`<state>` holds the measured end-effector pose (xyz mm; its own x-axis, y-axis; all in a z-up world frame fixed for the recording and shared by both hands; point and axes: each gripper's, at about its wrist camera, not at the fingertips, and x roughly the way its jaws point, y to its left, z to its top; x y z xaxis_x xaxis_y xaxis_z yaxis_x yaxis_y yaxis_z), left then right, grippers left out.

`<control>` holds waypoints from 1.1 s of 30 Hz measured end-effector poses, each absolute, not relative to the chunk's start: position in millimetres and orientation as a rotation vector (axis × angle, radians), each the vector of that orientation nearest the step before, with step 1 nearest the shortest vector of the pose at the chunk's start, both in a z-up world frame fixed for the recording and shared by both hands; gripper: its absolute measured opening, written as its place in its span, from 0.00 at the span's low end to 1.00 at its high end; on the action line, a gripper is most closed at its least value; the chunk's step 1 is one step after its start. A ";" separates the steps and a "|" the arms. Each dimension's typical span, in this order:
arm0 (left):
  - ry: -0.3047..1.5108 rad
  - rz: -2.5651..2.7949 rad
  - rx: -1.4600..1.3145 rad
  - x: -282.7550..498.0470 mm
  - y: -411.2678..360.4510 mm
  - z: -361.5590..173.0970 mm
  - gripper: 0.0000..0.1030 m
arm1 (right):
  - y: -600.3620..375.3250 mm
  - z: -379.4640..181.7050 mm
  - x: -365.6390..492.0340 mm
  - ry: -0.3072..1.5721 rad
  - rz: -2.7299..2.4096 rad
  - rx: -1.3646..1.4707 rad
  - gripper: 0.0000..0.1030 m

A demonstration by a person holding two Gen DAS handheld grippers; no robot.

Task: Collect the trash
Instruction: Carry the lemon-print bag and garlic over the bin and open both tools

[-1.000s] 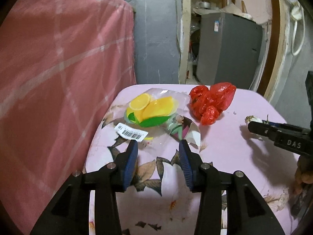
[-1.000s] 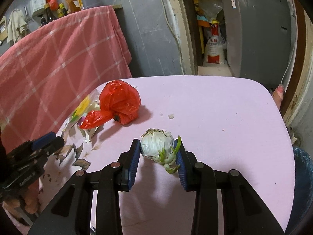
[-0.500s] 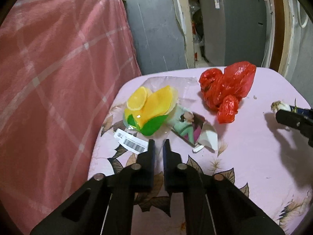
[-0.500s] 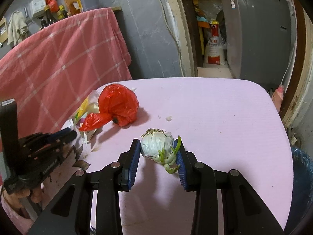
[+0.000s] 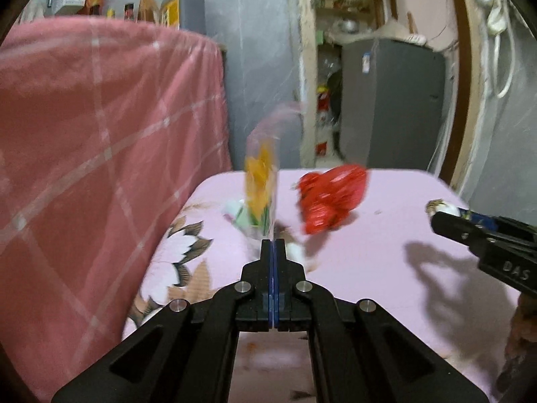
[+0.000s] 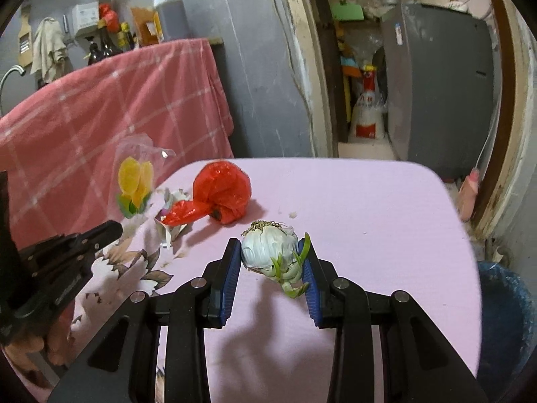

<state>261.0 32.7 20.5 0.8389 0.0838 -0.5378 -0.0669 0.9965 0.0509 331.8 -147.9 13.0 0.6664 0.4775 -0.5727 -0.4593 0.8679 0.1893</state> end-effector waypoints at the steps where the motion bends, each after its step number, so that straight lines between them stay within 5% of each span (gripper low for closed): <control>1: 0.555 0.070 0.025 257.1 27.9 22.9 0.00 | -151.9 16.6 329.3 0.641 0.524 0.032 0.31; 18: 0.362 -0.166 -0.024 239.6 -106.1 60.1 0.00 | -279.2 59.0 272.9 0.467 0.352 0.061 0.31; 33: 0.453 -0.377 -0.072 268.7 -241.0 28.3 0.00 | -408.2 34.9 249.0 0.407 0.104 0.099 0.31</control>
